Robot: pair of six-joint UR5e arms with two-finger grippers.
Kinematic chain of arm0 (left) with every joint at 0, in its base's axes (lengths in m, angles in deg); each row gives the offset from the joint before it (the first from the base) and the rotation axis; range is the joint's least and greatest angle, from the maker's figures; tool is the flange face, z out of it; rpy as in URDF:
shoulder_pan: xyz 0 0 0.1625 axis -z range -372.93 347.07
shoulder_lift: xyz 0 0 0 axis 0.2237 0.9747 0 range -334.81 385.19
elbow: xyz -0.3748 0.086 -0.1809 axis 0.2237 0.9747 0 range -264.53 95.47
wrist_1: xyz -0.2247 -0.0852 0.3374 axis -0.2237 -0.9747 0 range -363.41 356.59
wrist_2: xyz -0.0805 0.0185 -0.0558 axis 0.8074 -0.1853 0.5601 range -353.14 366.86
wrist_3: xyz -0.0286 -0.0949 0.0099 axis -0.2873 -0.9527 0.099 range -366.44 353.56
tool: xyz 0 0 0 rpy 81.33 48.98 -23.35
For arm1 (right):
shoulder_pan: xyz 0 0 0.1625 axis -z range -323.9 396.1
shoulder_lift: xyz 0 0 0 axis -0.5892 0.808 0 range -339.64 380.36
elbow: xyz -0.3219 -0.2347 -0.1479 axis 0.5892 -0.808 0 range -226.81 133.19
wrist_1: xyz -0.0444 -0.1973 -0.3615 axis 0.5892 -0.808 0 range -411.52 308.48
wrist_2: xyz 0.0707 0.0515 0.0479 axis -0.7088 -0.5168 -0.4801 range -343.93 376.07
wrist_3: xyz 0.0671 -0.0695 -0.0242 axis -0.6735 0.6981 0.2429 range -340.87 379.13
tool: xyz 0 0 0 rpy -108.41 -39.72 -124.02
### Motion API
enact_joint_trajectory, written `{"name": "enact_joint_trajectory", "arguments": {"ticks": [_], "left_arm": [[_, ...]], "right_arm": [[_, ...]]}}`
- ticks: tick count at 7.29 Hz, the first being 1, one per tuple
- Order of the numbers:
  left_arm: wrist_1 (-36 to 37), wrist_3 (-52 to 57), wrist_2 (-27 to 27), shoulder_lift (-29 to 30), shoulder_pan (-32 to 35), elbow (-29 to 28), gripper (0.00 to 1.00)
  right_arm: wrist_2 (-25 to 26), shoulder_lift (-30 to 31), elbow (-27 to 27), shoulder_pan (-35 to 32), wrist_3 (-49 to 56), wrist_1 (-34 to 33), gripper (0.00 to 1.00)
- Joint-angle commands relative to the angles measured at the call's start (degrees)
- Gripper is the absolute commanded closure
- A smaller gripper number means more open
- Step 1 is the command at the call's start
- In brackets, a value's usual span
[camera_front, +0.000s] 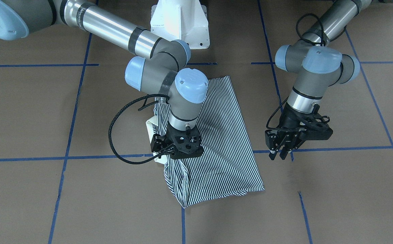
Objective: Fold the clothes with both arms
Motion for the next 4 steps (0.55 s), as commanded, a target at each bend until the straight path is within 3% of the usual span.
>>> {"name": "enact_joint_trajectory", "arguments": {"ticks": [1, 4], "left_arm": [[0.0, -0.1, 0.0, -0.1, -0.1, 0.4, 0.55], [0.0, -0.1, 0.9, -0.1, -0.1, 0.6, 0.54]], "right_arm": [[0.2, -0.8, -4.4, 0.5, -0.4, 4.1, 0.00], [1.2, 1.2, -6.4, -1.3, 2.6, 4.2, 0.00]]}}
